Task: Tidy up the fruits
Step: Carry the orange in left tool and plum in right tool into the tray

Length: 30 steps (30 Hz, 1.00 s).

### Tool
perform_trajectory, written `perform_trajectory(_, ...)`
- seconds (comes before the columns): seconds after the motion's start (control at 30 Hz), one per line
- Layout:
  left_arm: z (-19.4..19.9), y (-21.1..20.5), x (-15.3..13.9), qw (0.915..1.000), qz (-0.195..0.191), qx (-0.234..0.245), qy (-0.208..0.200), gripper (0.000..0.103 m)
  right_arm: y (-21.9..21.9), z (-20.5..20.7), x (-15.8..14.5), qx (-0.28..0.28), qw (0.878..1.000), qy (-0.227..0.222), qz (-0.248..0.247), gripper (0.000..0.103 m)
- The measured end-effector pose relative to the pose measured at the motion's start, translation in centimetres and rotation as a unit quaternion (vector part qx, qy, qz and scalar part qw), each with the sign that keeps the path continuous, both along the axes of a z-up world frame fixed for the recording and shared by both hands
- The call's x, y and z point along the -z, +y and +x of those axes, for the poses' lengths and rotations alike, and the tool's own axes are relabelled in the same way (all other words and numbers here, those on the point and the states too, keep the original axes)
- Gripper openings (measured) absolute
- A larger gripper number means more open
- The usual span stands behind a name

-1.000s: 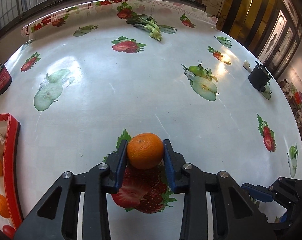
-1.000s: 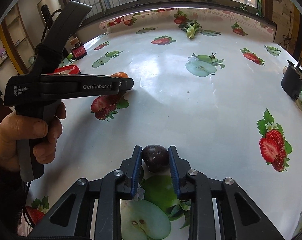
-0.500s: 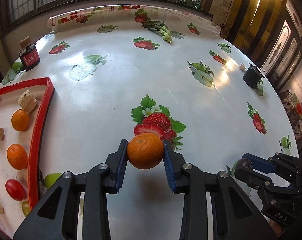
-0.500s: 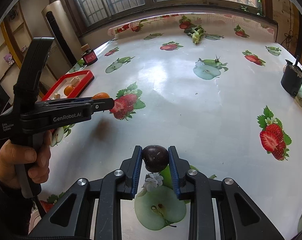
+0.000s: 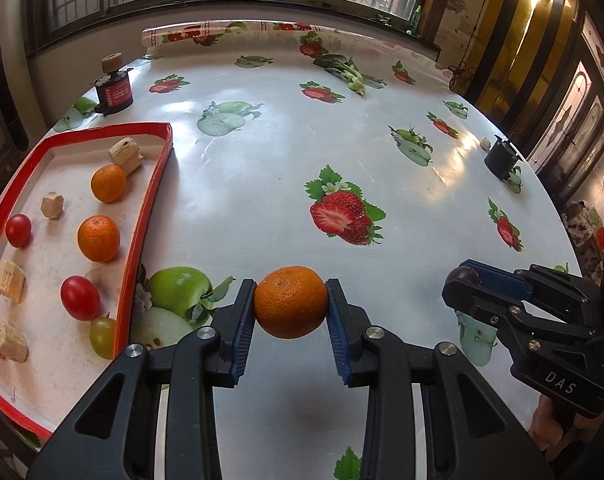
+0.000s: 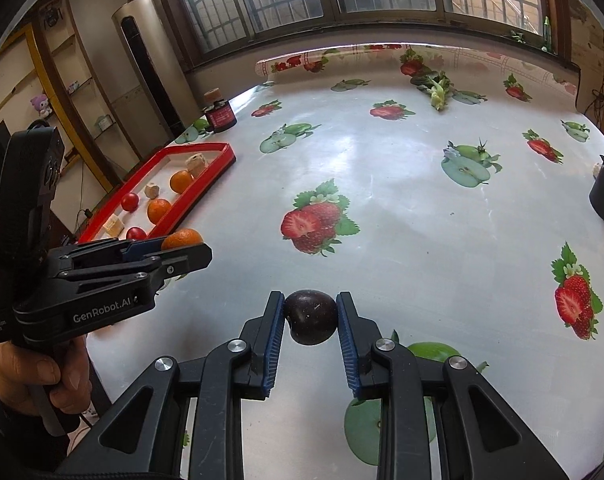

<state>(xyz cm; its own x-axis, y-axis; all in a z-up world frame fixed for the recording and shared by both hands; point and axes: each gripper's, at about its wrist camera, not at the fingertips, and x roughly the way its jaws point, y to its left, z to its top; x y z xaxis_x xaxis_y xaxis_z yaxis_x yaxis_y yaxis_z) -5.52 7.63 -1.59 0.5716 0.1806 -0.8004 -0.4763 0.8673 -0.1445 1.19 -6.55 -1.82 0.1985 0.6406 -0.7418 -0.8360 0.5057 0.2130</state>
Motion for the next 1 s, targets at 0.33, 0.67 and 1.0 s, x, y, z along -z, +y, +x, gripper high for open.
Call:
perform_trajectory(0.33, -2.9, 1.1, -0.6, 0.9997, 0.000, -0.023, -0.009, 0.032, 2.8, -2.2, -1.0, -0.033, 0.999, -0.009, 0.006, 0.027)
perform_trajectory(0.67, -5.3, 2.8, -0.8, 0.9987, -0.004, -0.050, -0.013, 0.032, 5.8, -3.8, -1.6, -0.062, 0.998, -0.015, 0.009, 0.027)
perform_trajectory(1.0, -7.4, 4.5, -0.9, 0.9971, -0.006, -0.074, -0.016, 0.032, 8.7, -4.9, -1.4, -0.083, 0.996, -0.016, 0.006, 0.027)
